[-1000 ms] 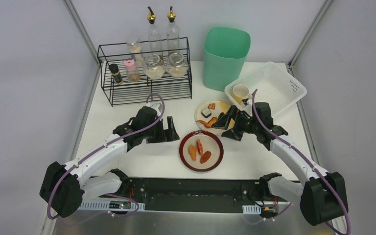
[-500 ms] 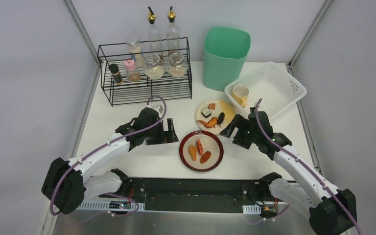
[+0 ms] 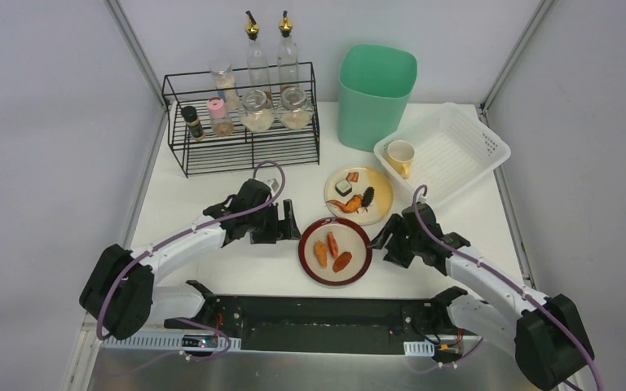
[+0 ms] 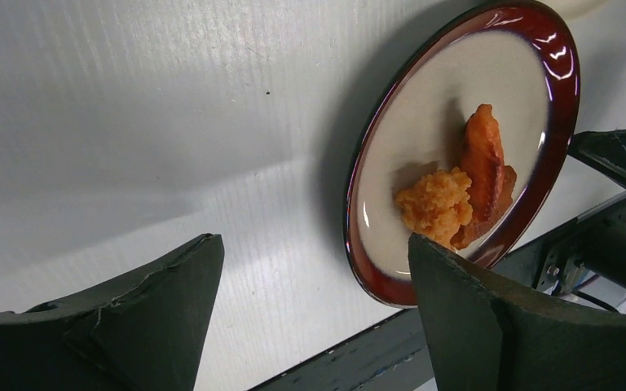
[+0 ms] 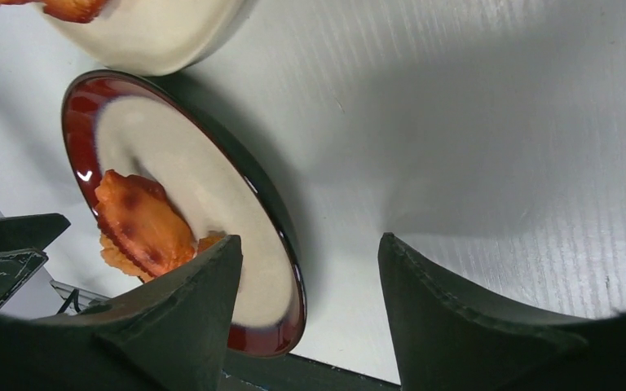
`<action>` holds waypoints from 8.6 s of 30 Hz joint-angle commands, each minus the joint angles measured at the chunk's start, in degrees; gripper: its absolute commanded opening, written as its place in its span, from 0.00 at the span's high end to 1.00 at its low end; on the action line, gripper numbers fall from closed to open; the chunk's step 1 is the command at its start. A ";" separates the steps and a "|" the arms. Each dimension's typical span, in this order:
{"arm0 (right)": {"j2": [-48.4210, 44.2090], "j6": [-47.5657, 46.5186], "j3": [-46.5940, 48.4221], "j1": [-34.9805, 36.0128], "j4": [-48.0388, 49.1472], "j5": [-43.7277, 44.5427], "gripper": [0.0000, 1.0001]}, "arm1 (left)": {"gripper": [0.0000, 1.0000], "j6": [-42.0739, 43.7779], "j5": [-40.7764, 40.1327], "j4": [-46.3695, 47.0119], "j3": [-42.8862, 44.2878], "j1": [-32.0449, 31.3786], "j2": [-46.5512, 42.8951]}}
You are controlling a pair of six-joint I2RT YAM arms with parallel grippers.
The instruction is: Clear the kitchen counter
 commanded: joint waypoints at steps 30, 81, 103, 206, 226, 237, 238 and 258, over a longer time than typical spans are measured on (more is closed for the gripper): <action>4.15 9.11 -7.13 7.20 20.09 0.83 1.00 | 0.15 -2.24 1.99 2.95 -2.28 -0.37 -1.96; 4.66 8.67 33.28 5.54 8.96 -2.55 1.00 | 0.13 2.98 -9.79 -23.92 11.37 -0.37 -27.01; 25.03 8.84 69.51 -13.97 2.11 -3.64 1.00 | 0.14 3.98 -9.15 -25.59 12.26 -0.39 -25.61; 48.74 -82.16 96.25 -6.58 49.30 32.84 1.00 | 0.14 6.37 -11.48 -28.32 11.76 -0.28 -29.87; 27.60 -39.35 79.51 -29.12 10.17 41.95 1.00 | 0.14 9.72 -4.09 -28.25 12.04 -0.28 -30.95; 27.10 -16.97 61.98 -46.09 6.62 23.64 1.00 | 0.14 9.98 -2.85 -28.05 10.27 -0.27 -33.35; 27.40 -16.42 60.61 -46.24 7.34 23.25 1.00 | 0.14 10.01 -3.01 -28.05 10.12 -0.28 -33.63; 36.90 -10.72 51.41 -46.92 17.56 16.13 1.00 | 0.14 9.95 -4.88 -29.20 9.41 -0.28 -38.13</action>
